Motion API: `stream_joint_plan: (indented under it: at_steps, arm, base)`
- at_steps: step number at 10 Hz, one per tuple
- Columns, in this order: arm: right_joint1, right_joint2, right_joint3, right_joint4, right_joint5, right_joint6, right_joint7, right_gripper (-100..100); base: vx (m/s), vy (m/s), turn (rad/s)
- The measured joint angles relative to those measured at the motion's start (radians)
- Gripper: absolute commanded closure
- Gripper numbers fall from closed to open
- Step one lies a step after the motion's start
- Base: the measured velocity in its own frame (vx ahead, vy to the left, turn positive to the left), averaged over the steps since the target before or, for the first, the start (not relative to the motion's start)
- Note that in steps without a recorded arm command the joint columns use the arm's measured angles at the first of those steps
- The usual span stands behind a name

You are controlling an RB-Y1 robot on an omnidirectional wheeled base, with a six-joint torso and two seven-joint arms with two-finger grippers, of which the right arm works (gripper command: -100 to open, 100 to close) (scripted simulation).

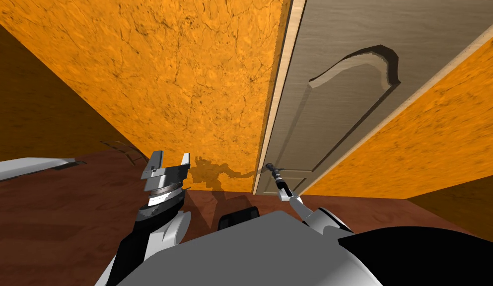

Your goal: Pull the door open

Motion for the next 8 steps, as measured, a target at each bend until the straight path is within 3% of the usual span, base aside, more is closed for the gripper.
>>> stream_joint_plan:
  at_steps: [4, 8]
  arm:
    - [0.001, 0.001, 0.000, 0.000, -0.001, 0.003, 0.000, 100]
    - [0.012, -0.021, 0.025, -0.014, 0.002, -0.010, -0.022, 100]
  base:
    - [0.000, 0.000, 0.000]
    - [-0.174, -0.036, 0.085]
